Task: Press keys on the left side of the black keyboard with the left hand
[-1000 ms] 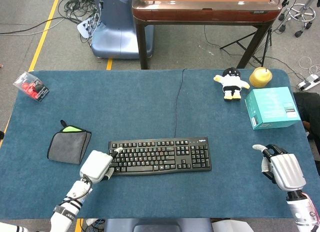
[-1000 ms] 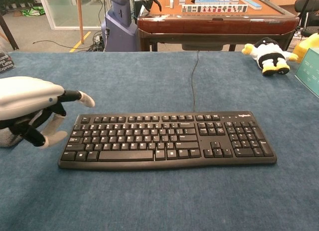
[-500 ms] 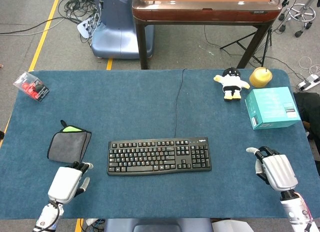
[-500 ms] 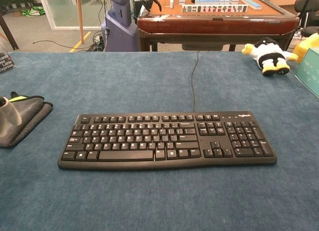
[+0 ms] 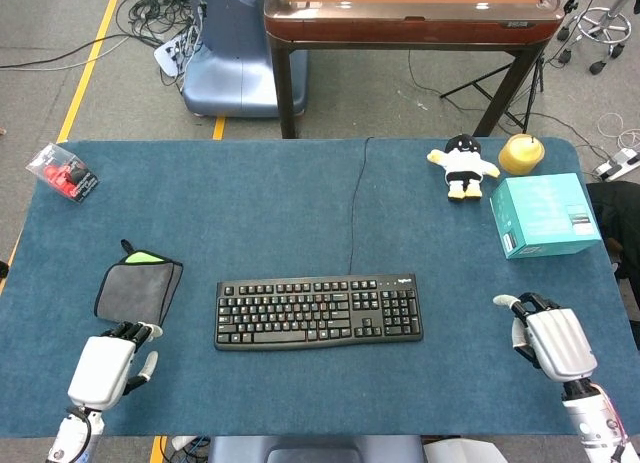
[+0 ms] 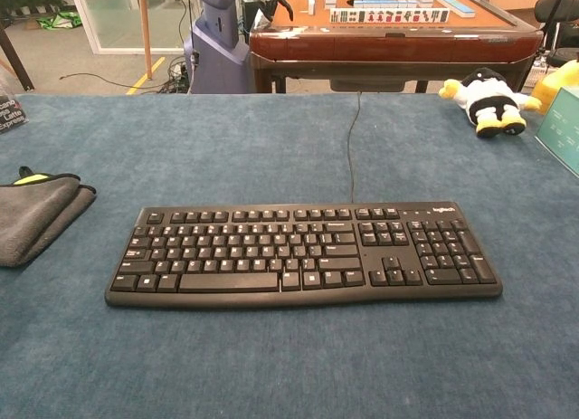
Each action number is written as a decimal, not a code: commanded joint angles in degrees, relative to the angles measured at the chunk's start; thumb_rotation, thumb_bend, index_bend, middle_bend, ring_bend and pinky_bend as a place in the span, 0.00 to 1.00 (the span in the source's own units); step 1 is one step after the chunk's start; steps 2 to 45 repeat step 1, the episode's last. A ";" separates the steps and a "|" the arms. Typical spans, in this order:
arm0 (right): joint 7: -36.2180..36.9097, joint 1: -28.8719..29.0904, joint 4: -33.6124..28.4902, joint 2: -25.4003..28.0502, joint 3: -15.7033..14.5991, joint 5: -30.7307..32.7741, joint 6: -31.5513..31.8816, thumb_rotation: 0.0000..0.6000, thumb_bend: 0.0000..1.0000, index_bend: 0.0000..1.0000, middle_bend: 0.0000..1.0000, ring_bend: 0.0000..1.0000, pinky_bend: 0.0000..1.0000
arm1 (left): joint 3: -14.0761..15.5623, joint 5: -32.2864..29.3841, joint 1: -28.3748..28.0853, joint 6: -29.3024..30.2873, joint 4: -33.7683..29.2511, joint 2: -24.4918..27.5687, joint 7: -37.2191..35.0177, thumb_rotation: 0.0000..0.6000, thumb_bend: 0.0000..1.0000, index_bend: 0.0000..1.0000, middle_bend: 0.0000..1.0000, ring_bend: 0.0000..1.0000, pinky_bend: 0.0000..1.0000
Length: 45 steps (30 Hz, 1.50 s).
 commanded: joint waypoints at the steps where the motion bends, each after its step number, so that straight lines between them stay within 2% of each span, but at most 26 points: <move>1: 0.35 -0.14 -0.08 0.25 0.28 -0.05 0.68 1.00 0.86 0.34 0.40 0.31 0.52 | -1.40 0.07 0.51 -1.61 0.79 0.63 -1.49 1.00 0.39 0.41 0.46 0.39 0.58; 45: 0.35 -0.14 -0.08 0.25 0.28 -0.05 0.68 1.00 0.86 0.34 0.40 0.31 0.52 | -1.40 0.07 0.51 -1.61 0.79 0.63 -1.49 1.00 0.39 0.41 0.46 0.39 0.58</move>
